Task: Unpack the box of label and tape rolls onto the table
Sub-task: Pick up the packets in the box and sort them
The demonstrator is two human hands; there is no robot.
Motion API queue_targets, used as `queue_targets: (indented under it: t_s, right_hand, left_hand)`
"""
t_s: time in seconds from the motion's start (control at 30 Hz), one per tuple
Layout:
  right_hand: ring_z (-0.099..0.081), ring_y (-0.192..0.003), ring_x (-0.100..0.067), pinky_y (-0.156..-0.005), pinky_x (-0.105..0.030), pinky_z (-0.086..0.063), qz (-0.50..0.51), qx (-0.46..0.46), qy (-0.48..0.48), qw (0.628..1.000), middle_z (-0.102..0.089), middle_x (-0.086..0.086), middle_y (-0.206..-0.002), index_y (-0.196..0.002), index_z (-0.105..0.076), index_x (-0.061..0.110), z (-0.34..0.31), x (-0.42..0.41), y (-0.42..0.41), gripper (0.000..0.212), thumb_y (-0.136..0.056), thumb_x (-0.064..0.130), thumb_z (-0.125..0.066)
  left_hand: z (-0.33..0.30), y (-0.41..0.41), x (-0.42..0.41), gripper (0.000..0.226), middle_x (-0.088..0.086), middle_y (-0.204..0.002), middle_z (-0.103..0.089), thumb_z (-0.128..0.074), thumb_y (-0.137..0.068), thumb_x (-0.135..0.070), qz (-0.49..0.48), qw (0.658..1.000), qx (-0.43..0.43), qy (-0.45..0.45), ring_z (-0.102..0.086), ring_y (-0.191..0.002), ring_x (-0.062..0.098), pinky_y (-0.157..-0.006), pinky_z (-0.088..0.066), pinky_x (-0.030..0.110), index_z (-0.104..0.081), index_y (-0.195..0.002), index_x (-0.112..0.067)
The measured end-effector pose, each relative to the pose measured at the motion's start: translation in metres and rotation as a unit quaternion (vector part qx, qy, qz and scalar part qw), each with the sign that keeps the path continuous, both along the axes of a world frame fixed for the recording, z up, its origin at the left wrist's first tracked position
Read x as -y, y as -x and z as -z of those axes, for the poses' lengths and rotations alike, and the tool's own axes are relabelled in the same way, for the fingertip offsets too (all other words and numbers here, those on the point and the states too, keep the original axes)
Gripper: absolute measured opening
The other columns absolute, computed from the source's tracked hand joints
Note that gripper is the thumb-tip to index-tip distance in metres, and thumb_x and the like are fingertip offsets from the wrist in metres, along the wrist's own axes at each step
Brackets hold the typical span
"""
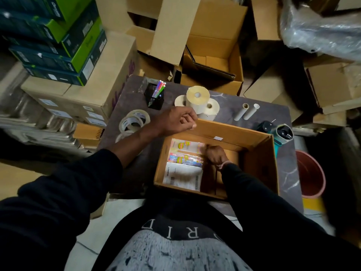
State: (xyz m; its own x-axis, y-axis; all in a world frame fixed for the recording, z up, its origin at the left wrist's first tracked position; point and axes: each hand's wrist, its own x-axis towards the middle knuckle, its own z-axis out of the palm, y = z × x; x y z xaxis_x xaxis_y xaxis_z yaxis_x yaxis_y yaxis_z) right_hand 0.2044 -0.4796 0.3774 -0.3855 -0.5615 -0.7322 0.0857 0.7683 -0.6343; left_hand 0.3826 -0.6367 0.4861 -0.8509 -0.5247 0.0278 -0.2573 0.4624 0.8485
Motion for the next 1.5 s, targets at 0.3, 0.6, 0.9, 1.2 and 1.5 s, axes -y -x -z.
queue_targets:
  t_s: [0.3, 0.6, 0.9, 1.2, 1.5]
  right_hand:
    - [-0.066, -0.107, -0.028, -0.076, -0.022, -0.051, -0.132, -0.132, -0.062, 0.980, -0.065, -0.012, -0.133, -0.129, -0.066, 0.008, 0.003, -0.004, -0.012, 0.045, -0.089, 0.025, -0.074]
    - [-0.068, -0.096, -0.023, -0.058, -0.009, -0.050, -0.219, -0.117, -0.098, 0.964, -0.071, -0.008, -0.099, -0.108, -0.074, -0.008, 0.005, -0.012, 0.012, 0.032, -0.077, 0.001, -0.081]
    - [-0.067, -0.101, -0.031, -0.088, -0.036, -0.056, -0.216, -0.061, -0.041, 0.974, -0.073, -0.011, -0.108, -0.111, -0.072, 0.001, -0.001, -0.019, 0.004, 0.042, -0.070, -0.001, -0.082]
    - [-0.069, -0.058, -0.020, -0.055, -0.031, -0.060, -0.219, -0.028, 0.009, 0.975, -0.068, -0.014, -0.085, -0.093, -0.068, -0.004, -0.016, -0.018, 0.021, 0.025, -0.071, -0.006, -0.079]
    - [-0.066, -0.066, -0.027, -0.050, -0.024, -0.059, -0.286, -0.104, 0.022, 0.952, -0.064, -0.012, -0.107, -0.113, -0.062, 0.001, -0.105, -0.006, 0.046, 0.032, -0.084, -0.011, -0.070]
  left_hand:
    - [0.012, -0.005, -0.008, 0.018, 0.000, -0.089, -0.075, -0.074, -0.089, -0.015, 0.013, 0.997, 0.026, 0.073, -0.065, -0.074, 0.000, -0.070, -0.048, 0.009, -0.069, -0.106, -0.009]
    - [0.009, -0.002, -0.001, 0.022, 0.003, -0.089, -0.074, -0.076, -0.088, -0.010, 0.040, 0.996, 0.045, 0.071, -0.064, -0.074, -0.010, -0.069, -0.047, 0.005, -0.069, -0.108, -0.004]
    - [0.007, -0.001, -0.002, 0.024, 0.001, -0.093, -0.075, -0.077, -0.088, -0.016, 0.052, 0.994, 0.065, 0.074, -0.071, -0.082, 0.010, -0.075, -0.057, 0.021, -0.070, -0.109, -0.008]
    - [0.001, 0.003, -0.002, 0.028, -0.001, -0.097, -0.076, -0.076, -0.088, -0.017, 0.074, 0.988, 0.118, 0.067, -0.072, -0.086, 0.008, -0.081, -0.059, 0.027, -0.069, -0.115, -0.009]
    - [-0.006, 0.016, -0.003, 0.055, -0.001, -0.116, -0.069, -0.086, -0.082, -0.023, 0.177, 0.964, 0.199, 0.007, -0.067, -0.102, 0.011, -0.086, -0.059, 0.025, -0.062, -0.130, -0.013]
